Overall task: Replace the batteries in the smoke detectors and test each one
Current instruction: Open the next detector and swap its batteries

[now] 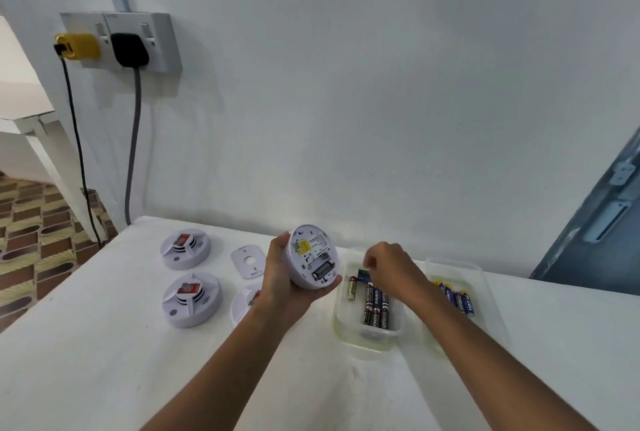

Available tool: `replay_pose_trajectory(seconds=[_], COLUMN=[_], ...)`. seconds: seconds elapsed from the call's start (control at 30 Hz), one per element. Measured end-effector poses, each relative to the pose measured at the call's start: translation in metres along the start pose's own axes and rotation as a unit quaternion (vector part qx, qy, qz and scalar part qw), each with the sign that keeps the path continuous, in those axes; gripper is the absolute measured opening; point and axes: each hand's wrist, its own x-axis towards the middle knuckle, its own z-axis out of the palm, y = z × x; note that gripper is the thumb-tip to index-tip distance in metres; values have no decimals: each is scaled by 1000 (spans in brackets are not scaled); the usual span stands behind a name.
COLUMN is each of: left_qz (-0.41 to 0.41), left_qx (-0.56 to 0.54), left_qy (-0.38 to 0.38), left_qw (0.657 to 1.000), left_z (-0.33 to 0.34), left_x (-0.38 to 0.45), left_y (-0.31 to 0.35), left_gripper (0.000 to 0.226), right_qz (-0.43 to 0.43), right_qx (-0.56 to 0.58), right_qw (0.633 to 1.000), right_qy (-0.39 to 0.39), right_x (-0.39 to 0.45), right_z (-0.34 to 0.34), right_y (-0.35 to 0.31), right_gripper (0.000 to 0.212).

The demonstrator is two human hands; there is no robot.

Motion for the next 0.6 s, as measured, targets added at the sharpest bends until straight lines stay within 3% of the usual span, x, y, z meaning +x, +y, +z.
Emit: replay_pose_trajectory(seconds=[0.13,0.37,0.5,0.6], left_qz=[-8,-15,-15,-15], left_qx=[4,12,-2,-3], left_qy=[-5,18,24,27], left_qw=[1000,1000,1000,1000], left_z=[3,1,-4,-8], left_x=[-2,-3,-2,-1], left_y=[-2,-2,0,4], left_gripper=[37,39,38,40], right_qz=[-11,14,60,89], right_qx=[-154,-168,-113,34], right_qw=[986,985,991,995], right_qy=[-61,-26,-26,27], right_x=[0,2,6,13], right_z=[19,40,41,33], right_y=[-9,-12,-15,-11], right_gripper=[18,18,24,21])
